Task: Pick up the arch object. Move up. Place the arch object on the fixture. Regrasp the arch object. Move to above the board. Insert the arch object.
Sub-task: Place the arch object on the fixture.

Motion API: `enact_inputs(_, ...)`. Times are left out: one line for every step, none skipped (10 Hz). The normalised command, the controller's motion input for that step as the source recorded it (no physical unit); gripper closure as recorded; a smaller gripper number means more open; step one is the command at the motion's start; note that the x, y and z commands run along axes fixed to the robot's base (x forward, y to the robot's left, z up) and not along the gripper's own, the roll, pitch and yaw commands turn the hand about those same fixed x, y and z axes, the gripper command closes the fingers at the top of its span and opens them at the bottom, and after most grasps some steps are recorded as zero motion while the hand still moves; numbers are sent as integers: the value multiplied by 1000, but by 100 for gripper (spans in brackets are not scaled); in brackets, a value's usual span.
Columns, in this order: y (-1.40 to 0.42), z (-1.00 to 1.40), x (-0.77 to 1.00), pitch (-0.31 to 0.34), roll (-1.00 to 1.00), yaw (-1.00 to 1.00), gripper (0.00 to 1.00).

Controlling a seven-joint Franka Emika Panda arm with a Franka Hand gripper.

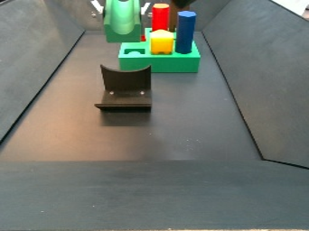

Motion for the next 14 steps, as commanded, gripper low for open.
enact_inputs(106,15,112,324,-995,-141,100)
enact_inputs(76,0,91,242,-739,-157,100)
enact_inputs(66,-8,90,185,-563,-166,100)
enact_inputs(58,-12,88,128,-333,-165,100)
enact_inputs(37,-2,84,90,-210,-151,100)
enact_inputs(62,-1000,101,6,-1000,-174,100)
enact_inputs(68,-1000,104,-8,-1000,-169,100)
enact_inputs(74,-1000,108,-2,-1000,-165,100)
enact_inputs(76,-1000,126,24,-1000,-154,100)
enact_inputs(81,-1000,132,32,-1000,-152,100)
enact_inputs(90,-1000,144,36,-1000,-158,100)
enact_inputs(98,-1000,158,30,-791,-138,100)
enact_inputs(106,-1000,166,26,-626,-123,100)
enact_inputs(109,-1000,172,28,-518,-115,100)
